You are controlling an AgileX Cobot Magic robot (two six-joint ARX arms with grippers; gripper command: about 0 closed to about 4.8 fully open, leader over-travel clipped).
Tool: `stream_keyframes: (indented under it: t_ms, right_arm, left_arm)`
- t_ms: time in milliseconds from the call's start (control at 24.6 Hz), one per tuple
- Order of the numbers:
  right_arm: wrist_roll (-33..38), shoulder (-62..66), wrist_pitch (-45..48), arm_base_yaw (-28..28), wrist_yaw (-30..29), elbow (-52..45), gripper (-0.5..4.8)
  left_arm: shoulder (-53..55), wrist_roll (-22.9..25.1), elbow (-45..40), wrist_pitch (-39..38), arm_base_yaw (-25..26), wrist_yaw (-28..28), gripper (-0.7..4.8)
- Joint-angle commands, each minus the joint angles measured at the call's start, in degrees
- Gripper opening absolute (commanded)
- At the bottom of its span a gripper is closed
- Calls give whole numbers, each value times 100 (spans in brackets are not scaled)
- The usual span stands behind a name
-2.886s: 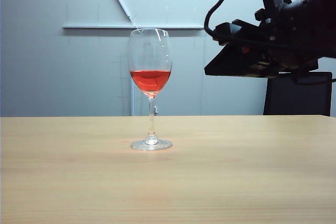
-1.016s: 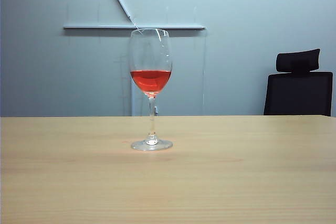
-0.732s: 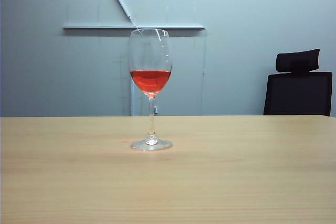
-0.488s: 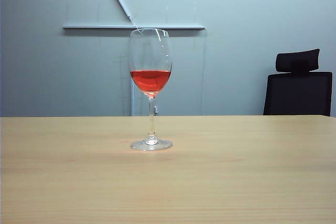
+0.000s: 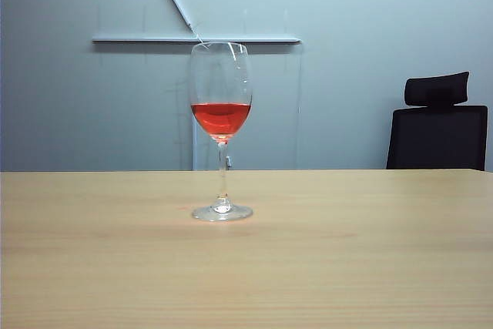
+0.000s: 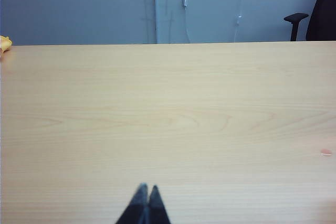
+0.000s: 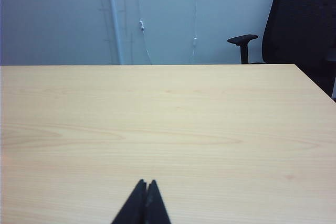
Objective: Gently pick up the goblet, rotate it counterclockwise for two full turns (viewing from above), and then place it back on the table.
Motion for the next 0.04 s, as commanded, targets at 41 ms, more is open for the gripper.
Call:
stream_keyframes:
  t_ms: [41]
  right_arm:
    - [-15,-9,101,-4,9,-22,-8]
  left_arm:
    - [13,2,22,72,0,17,-5]
